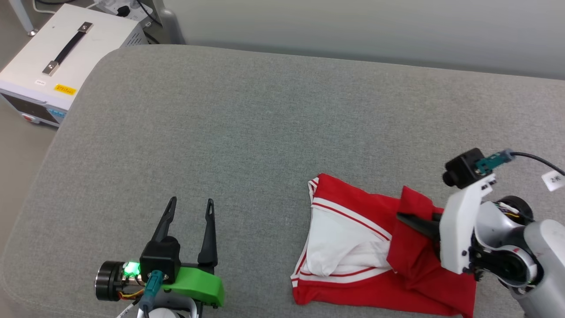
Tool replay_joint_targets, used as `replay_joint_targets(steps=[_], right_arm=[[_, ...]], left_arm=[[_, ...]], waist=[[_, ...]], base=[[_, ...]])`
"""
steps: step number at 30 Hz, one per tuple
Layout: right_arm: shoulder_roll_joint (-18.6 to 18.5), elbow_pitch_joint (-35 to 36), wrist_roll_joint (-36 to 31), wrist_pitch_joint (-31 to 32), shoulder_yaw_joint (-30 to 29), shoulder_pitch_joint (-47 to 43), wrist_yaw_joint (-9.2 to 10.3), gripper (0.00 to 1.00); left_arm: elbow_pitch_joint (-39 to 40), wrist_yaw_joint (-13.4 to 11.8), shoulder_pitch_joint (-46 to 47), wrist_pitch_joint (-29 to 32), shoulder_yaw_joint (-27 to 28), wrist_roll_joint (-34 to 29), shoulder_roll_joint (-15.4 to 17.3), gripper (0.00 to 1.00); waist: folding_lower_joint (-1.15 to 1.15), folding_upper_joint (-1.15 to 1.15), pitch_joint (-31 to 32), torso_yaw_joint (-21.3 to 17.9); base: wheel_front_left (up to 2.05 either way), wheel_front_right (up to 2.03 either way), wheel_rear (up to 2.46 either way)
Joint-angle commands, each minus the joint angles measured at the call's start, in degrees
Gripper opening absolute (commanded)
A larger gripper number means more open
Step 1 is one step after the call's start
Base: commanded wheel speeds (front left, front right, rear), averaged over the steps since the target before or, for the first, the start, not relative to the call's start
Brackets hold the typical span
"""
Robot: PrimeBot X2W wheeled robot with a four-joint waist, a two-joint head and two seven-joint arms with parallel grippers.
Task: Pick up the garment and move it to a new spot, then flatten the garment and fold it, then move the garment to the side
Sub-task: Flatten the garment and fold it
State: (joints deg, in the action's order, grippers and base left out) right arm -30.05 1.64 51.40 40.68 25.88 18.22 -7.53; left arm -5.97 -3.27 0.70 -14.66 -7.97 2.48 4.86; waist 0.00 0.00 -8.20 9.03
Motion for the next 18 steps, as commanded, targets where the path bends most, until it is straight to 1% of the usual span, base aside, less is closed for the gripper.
replay_joint_targets(steps=[1,4,8,14,18], right_arm=[[1.15,-1.19,-0.34,-0.14,1.57,2.33,0.04,0.0],[3.04,-4.32,-0.79,-1.05,5.23,6.1,0.04,0.0],[5.29,-8.48,-0.41,-2.95,8.55,9.8,0.04,0.0],[6.6,-15.94,0.19,-4.68,13.04,12.5,0.04,0.0],[6.67,-20.04,0.64,-5.81,15.54,13.0,0.04,0.0]], left_arm=[[-0.16,0.18,1.34,-0.34,-0.15,-0.34,-0.55,1.0],[-0.33,0.14,1.87,-0.34,-0.42,-0.4,-0.8,1.0],[-0.45,0.19,2.3,-0.34,-0.48,-0.43,-0.99,1.0],[-0.57,0.12,3.09,-0.34,-0.34,-0.53,-1.2,1.0],[-0.75,0.08,3.29,-0.34,-0.34,-0.53,-1.32,1.0]], waist=[[0.0,0.0,-0.83,0.75],[0.0,0.0,-1.3,1.19],[0.0,0.0,-1.87,1.56],[0.0,0.0,-2.72,1.76],[0.0,0.0,-2.86,1.6]], base=[[0.0,0.0,0.0],[0.0,0.0,0.0],[0.0,0.0,0.0],[0.0,0.0,0.0],[0.0,0.0,0.0]])
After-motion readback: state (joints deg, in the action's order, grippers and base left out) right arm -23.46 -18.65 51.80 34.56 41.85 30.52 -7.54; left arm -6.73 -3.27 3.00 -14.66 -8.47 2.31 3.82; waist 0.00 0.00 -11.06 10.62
